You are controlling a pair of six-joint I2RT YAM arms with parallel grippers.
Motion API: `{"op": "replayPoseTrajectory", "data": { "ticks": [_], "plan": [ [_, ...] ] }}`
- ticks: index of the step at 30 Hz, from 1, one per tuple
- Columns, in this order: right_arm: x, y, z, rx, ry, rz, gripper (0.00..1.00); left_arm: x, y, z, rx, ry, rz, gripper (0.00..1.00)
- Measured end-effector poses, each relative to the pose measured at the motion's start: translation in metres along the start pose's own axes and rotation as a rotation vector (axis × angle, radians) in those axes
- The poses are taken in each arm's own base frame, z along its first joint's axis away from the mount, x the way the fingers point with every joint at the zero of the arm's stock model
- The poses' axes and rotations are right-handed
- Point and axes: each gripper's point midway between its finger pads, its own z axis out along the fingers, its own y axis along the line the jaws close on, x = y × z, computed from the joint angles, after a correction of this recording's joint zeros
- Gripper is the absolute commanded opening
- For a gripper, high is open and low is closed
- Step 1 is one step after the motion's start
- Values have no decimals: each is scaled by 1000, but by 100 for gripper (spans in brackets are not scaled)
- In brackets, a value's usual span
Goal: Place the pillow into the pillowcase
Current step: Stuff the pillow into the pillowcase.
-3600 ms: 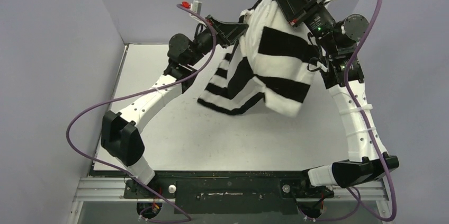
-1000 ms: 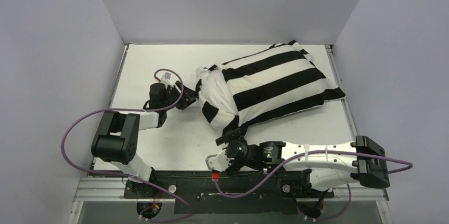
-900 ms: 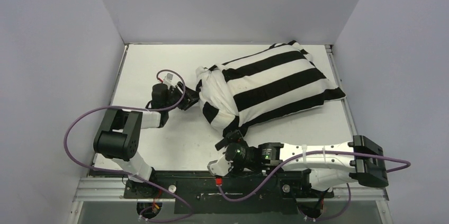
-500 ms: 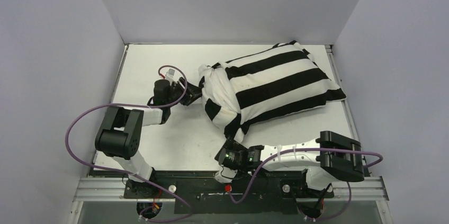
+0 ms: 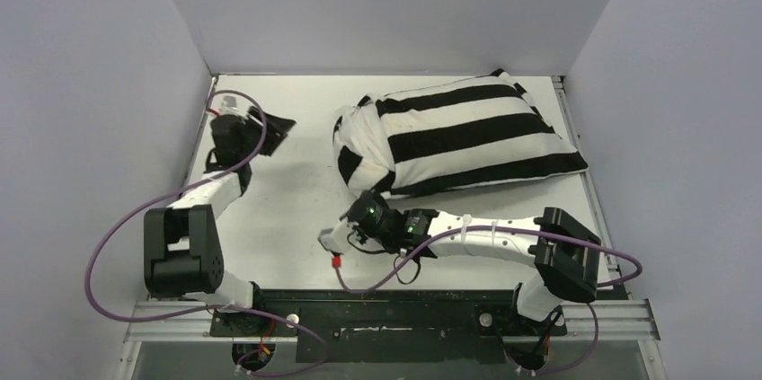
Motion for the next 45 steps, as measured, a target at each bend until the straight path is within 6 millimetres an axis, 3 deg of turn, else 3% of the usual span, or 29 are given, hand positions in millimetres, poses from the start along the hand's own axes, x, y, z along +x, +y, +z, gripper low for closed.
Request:
{"op": "replayPoseTrajectory", "data": {
  "ticks": [3,5,9,12,14,17,23,29,32,35,38,41,45],
  "plan": [
    [2,-81,-24,212,-35,220,0,-72,-26,-30,24,-186,44,56],
    [11,-128,-48,332,-70,356,0,-90,-49,-49,68,-251,67,57],
    [37,-183,-96,506,-145,563,0,-93,-86,-73,157,-283,63,59],
    [45,-194,-122,565,-195,664,0,-92,-89,-76,165,-286,23,61],
    [46,-196,-129,576,-219,716,0,-88,-79,-75,133,-280,-22,61],
    [47,-194,-128,573,-240,798,0,-70,-50,-77,70,-263,-146,57],
    [53,-202,-132,593,-265,934,0,-7,22,-86,-137,-209,-425,60],
    [87,-230,-140,717,-207,1095,0,13,6,-77,-108,-193,-470,61],
    [112,-244,-145,775,-198,1193,0,26,17,-58,-141,-168,-492,63],
    [133,-256,-159,842,-200,1263,0,51,30,-37,-189,-121,-516,66],
    [142,-262,-167,883,-204,1304,0,70,35,-18,-197,-85,-542,71],
    [147,-261,-168,890,-196,1323,0,73,35,-2,-189,-82,-576,74],
    [149,-261,-167,891,-204,1342,0,64,21,23,-136,-99,-615,76]
  ]
}}
